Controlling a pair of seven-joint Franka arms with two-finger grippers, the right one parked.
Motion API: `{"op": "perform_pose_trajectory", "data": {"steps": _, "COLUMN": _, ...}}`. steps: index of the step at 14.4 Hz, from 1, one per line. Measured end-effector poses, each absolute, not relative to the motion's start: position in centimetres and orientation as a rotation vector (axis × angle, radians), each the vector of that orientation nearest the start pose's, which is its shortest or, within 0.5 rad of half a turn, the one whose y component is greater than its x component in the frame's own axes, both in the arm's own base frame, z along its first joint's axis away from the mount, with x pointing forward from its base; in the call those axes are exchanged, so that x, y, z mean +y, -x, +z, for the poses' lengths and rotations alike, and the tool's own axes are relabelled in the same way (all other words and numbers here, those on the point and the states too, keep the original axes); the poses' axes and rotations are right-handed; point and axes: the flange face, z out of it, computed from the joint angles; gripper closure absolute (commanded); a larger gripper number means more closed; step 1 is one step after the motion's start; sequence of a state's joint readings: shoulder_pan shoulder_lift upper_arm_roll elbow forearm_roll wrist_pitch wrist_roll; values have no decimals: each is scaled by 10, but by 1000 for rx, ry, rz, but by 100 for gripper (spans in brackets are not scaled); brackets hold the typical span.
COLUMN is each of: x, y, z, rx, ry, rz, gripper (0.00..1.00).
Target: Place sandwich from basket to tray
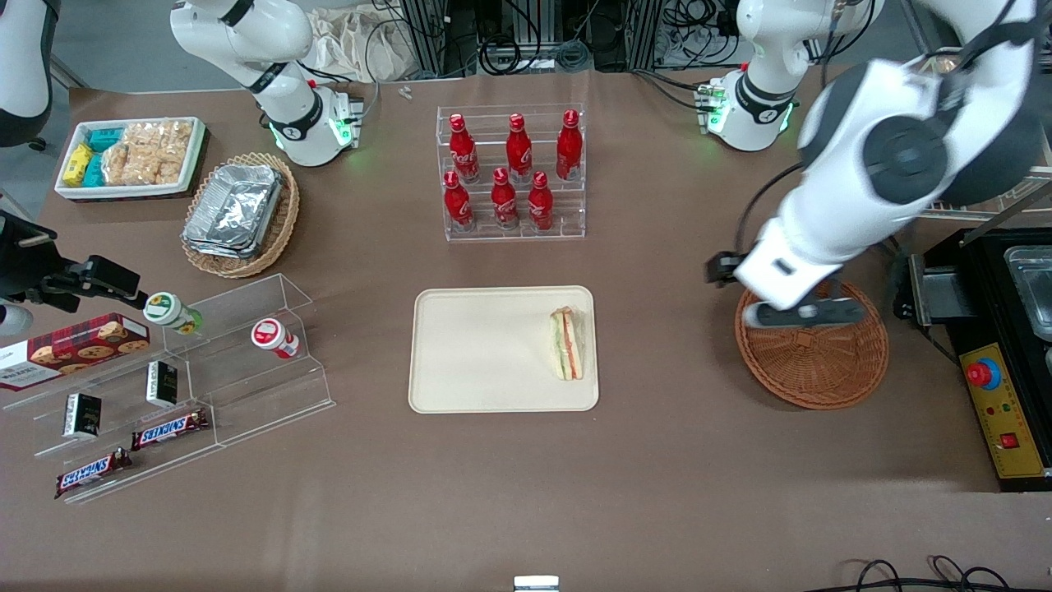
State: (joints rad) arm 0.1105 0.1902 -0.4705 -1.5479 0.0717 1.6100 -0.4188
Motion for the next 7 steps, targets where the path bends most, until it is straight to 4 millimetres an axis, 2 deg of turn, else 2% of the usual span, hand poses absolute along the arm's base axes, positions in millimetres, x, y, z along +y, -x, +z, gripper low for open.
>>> {"op": "perform_pose_trajectory", "data": {"steps": 3, "x": -135, "y": -568, "z": 572, "rx": -192, "ry": 3115, "rz": 138, "gripper": 0}}
{"op": "perform_pose_trajectory", "data": {"steps": 7, "x": -81, "y": -555, "z": 600, "rx": -84, "ry": 3145, "rz": 156, "gripper": 0}}
